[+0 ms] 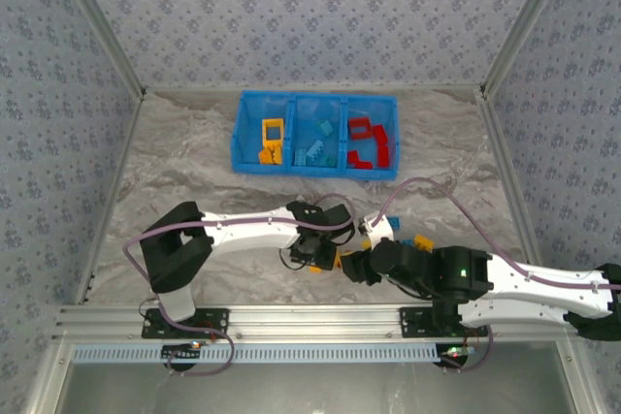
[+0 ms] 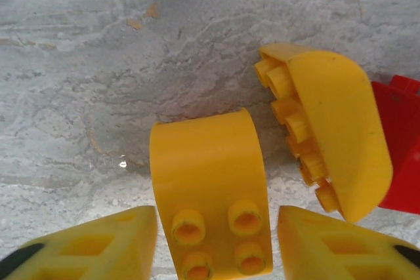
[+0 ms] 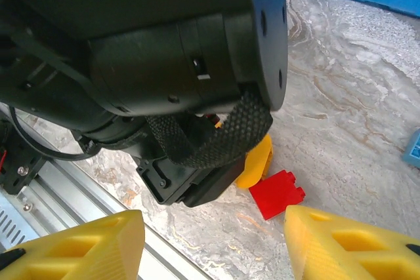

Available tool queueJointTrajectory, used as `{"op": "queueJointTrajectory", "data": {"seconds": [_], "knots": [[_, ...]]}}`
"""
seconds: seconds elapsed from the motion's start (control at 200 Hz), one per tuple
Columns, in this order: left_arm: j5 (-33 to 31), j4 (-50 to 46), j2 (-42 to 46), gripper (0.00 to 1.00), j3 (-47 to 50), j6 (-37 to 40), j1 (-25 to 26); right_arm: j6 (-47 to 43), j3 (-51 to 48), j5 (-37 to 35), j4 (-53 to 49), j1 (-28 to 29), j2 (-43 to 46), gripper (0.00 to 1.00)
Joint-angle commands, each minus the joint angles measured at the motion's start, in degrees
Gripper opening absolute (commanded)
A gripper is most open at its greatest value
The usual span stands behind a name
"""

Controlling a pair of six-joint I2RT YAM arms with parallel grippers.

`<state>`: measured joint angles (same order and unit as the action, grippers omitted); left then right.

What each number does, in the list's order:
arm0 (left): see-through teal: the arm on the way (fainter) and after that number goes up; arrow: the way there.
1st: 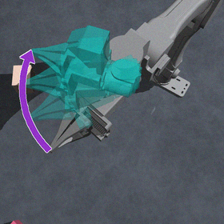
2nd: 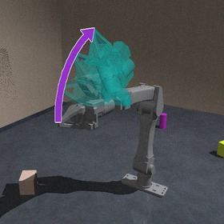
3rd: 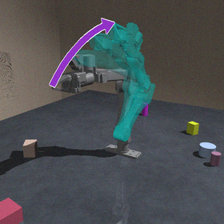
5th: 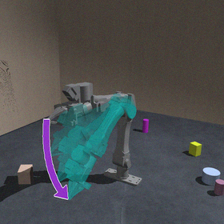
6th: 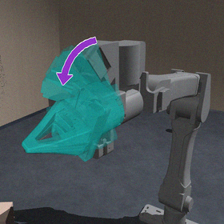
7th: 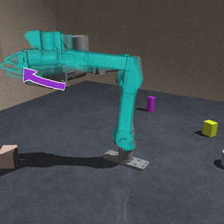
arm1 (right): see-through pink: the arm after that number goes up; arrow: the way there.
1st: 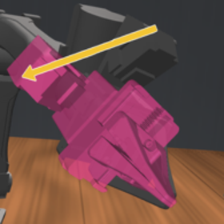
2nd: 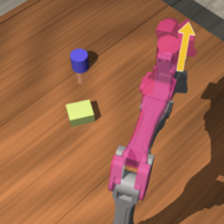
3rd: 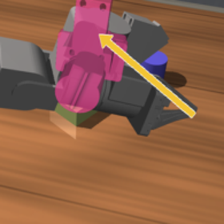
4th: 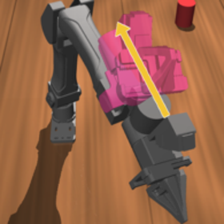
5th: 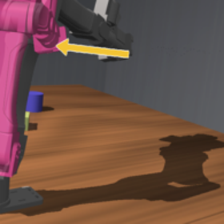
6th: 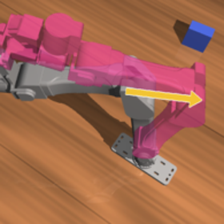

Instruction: Sort the legos into containers by color

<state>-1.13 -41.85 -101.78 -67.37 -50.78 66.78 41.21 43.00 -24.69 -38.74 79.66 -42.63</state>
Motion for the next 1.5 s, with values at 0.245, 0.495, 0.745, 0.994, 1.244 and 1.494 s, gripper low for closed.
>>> {"op": "queueJointTrajectory", "data": {"seconds": [0.245,0.495,0.745,0.994,1.244,1.494], "knots": [[-9.4,-6.1,5.3,0.33,-1.2,0.8,-0.1,0.5,1.8,-2.8,-0.4,-0.3,-0.3,0.61],[-12.8,-12.7,13.7,0.33,-5.5,8.0,-11.2,-6.6,6.1,0.5,8.8,-5.4,-8.5,0.61],[-15.9,-12.0,6.6,0.33,-17.0,19.2,-28.8,-15.0,11.3,-3.4,25.5,-10.0,-23.0,0.66],[-21.6,-8.6,-12.2,0.3,-36.0,24.9,-37.9,-18.4,12.8,-2.2,37.0,-15.0,-29.6,0.67],[-26.6,-12.0,-29.5,0.3,-57.4,27.1,-42.4,-19.9,11.3,0.6,44.2,-18.1,-32.9,0.73],[-25.1,-13.8,-38.7,0.32,-68.8,28.8,-43.9,-22.4,13.2,2.0,53.3,-19.9,-39.8,0.76]]}}
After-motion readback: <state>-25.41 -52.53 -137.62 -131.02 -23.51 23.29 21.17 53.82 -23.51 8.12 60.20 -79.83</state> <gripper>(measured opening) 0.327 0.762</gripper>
